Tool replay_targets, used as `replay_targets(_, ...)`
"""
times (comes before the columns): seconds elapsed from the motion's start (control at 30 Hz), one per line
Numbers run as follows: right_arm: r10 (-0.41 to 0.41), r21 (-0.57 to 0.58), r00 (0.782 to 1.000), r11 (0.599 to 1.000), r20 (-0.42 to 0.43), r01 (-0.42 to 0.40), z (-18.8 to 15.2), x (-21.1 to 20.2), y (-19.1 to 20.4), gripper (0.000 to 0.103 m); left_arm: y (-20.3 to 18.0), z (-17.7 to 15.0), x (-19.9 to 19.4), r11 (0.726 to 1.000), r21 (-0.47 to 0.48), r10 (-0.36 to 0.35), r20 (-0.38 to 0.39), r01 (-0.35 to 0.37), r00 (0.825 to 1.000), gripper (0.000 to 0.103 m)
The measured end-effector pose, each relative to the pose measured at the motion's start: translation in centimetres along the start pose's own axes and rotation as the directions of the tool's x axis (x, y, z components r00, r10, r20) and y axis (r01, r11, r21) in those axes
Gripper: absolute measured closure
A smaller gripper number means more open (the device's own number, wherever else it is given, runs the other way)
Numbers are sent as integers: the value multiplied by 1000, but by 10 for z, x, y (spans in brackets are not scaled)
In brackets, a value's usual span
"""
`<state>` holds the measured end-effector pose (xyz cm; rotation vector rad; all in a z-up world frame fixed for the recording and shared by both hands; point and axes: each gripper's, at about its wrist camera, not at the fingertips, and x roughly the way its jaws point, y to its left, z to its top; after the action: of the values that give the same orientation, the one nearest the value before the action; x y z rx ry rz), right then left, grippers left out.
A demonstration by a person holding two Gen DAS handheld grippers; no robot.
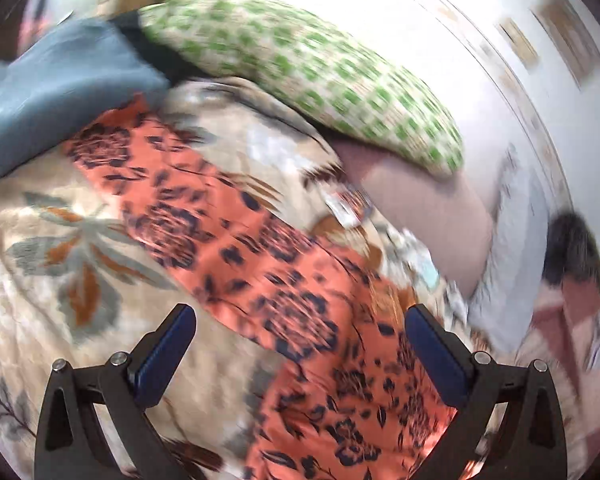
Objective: Fold small clothes
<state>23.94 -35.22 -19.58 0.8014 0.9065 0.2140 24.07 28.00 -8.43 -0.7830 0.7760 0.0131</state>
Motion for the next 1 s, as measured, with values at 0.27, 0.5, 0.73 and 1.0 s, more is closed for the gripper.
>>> replay_targets(0.27, -16, -94, 999, 995, 47, 20, -11, 0, 6, 7, 145, 75, 32, 882, -466, -42, 80, 74, 996, 0)
replay_targets(0.5, -37, -147, 996, 988, 78, 49, -18, 1, 10, 6, 147, 95, 54, 895, -436, -60, 98, 97, 993, 0)
replay_targets(0.73, -58, -156, 994, 985, 92, 72, -20, 1, 12, 5, 158, 105, 63, 873, -477, -50, 110, 97, 993, 8)
replay_targets(1.0, -84, -183, 992, 978, 98, 101, -23, 4, 16, 5, 132, 111, 63, 921, -388, 63, 55, -36, 997, 99)
